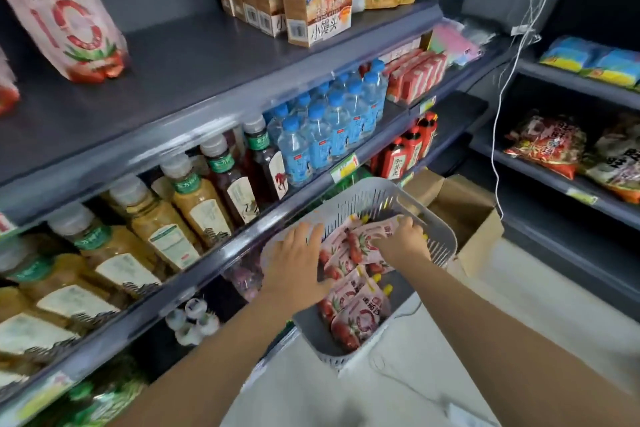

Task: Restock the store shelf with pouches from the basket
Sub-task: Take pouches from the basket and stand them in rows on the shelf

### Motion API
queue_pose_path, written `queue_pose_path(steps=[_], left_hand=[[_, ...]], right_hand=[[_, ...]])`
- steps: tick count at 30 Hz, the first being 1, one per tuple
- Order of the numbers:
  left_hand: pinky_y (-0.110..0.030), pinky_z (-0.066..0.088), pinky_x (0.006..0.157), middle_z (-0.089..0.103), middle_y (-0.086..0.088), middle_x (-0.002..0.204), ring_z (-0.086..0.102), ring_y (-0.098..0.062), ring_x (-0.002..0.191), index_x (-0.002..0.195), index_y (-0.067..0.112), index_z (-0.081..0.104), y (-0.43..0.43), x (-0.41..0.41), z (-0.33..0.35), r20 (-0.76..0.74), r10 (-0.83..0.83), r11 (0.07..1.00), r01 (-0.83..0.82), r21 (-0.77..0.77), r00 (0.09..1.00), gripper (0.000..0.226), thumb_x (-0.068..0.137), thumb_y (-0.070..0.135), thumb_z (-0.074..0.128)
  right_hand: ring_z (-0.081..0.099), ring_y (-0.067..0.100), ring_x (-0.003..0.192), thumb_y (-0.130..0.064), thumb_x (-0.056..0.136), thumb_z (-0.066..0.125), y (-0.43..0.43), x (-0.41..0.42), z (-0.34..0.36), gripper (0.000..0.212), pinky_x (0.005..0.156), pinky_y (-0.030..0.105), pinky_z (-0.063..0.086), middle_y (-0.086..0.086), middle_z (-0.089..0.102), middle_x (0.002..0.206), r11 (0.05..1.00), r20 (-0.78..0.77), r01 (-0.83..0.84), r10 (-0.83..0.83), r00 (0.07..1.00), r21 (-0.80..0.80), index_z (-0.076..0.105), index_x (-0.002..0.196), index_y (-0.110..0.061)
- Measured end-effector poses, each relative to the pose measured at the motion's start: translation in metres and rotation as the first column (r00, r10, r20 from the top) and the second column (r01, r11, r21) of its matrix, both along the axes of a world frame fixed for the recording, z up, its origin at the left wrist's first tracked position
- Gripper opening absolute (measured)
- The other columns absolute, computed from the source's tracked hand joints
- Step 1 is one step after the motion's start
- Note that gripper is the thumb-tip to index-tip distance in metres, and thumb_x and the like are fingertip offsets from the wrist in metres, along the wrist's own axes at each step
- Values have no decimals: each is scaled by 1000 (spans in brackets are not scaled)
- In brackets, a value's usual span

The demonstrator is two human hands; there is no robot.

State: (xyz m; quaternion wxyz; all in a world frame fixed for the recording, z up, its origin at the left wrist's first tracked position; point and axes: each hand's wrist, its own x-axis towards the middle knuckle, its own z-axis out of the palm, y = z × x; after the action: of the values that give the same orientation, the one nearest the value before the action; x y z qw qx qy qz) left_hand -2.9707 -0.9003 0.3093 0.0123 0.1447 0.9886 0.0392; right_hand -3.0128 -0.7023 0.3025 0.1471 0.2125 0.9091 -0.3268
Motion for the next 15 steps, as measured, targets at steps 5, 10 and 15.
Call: queue_pose_path(steps=[5,10,15], left_hand=[[-42,26,111,18,-10,151,21,-28,139,147,21,8,12,-18,-46,198,-9,999,17,-39,980,95,78,59,61],[-39,31,111,27,-8,144,28,-25,133,146,17,15,18,-46,-76,285,-71,995,89,-53,956,94,77,55,66],[-40,32,111,25,-9,148,26,-26,136,146,17,15,16,-70,-100,356,-101,992,122,-37,929,95,76,55,66]], right_hand=[[39,36,131,-44,80,67,13,-13,-38,95,98,43,43,16,24,150,992,158,114,-105,982,-49,11,150,-12],[52,33,117,-38,79,68,10,-28,-61,93,90,41,52,16,36,144,962,258,261,-232,938,-82,14,150,-10],[56,30,111,-37,80,67,1,-41,-77,95,82,37,52,16,44,138,902,341,424,-375,862,-79,10,150,-8]])
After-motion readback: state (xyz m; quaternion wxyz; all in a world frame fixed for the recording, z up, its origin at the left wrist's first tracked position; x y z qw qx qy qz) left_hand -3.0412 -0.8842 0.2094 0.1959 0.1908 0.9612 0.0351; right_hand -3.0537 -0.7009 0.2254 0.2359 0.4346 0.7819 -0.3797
